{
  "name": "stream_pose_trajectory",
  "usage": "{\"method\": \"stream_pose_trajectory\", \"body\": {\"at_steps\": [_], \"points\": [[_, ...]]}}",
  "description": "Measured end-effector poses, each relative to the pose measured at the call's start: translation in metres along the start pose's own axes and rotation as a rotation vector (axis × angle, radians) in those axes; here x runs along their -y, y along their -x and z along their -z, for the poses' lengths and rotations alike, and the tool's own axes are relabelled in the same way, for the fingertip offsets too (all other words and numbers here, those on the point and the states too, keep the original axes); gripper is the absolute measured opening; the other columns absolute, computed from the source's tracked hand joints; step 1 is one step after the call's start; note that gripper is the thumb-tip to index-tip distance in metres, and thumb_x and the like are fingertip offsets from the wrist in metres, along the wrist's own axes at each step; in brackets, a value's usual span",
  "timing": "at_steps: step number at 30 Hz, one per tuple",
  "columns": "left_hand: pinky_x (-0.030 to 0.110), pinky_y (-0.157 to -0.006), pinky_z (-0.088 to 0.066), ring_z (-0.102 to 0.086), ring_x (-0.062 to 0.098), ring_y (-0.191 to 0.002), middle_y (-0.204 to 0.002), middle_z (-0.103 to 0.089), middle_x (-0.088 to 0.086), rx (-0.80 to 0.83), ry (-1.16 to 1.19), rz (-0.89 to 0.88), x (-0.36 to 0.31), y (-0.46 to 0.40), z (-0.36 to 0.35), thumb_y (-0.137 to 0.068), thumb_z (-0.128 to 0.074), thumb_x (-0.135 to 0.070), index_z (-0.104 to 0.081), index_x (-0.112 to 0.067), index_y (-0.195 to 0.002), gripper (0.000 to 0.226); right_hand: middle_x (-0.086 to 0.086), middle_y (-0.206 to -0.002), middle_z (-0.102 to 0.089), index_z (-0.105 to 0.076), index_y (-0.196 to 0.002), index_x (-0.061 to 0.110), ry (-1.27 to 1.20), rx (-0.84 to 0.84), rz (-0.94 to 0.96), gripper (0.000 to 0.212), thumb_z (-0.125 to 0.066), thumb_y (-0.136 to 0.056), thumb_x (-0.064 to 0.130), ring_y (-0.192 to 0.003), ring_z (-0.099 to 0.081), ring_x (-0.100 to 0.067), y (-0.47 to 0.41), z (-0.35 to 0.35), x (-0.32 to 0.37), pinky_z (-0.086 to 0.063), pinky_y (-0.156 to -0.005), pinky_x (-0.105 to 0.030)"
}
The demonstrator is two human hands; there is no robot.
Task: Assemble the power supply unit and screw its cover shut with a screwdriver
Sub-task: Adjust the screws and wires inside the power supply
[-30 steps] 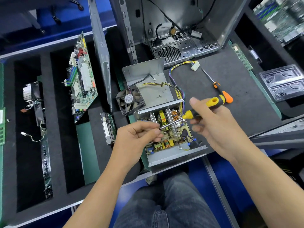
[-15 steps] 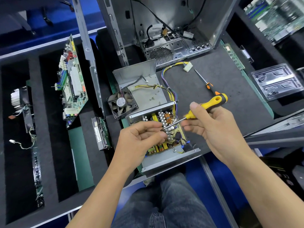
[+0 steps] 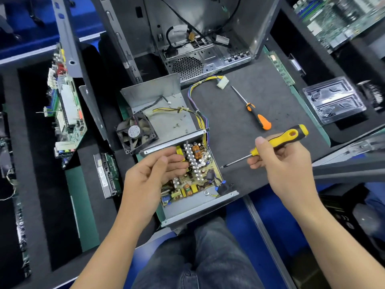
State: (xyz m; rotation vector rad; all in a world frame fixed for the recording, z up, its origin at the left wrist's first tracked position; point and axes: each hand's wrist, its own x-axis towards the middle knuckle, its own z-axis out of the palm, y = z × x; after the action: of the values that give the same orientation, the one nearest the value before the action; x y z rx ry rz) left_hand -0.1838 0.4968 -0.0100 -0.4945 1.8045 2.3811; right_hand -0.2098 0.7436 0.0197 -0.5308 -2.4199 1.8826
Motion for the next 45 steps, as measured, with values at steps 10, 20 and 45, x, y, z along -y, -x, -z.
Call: {"method": "stream_pose_trajectory", "body": {"at_steps": [10,20,45], "points": [[0.026,-0.081,-0.059,-0.074,0.03,-0.095,-0.102,-0.076,0.013,0.029,-0.045,-0.045,0.005,-0.002,0.002,-0.095,-0.052,-0.024,-0.076,-0.028,-0.107,0.027,0.008,-0.068,-0.07,-0.057,-0.079,0.032,0.231,0.074,0.105,0.017,-0.063,-0.085,0.047,-0.063,-0.071,-0.011,0.006,-0.008,-0.027,-0.058,-0.067,-0.033],[0.026,-0.08,-0.059,-0.074,0.029,-0.093,-0.099,-0.076,0.012,0.025,-0.058,-0.036,0.006,-0.002,0.001,-0.093,-0.051,-0.022,-0.07,-0.015,-0.111,0.027,0.007,-0.068,-0.07,-0.056,-0.078,0.031,0.262,0.101,0.079,0.018,-0.064,-0.085,0.046,-0.064,-0.07,-0.014,0.006,-0.009,-0.026,-0.06,-0.07,-0.042],[0.024,-0.08,-0.058,-0.075,0.025,-0.094,-0.099,-0.077,0.007,0.022,-0.129,-0.026,0.004,-0.003,-0.002,-0.104,-0.042,-0.003,-0.069,-0.016,-0.11,0.03,0.001,-0.093,-0.051,-0.052,-0.103,0.016,1.061,0.464,0.5,0.025,-0.053,-0.097,0.04,-0.072,-0.055,-0.035,0.019,-0.009,0.057,-0.048,-0.064,-0.041]]}}
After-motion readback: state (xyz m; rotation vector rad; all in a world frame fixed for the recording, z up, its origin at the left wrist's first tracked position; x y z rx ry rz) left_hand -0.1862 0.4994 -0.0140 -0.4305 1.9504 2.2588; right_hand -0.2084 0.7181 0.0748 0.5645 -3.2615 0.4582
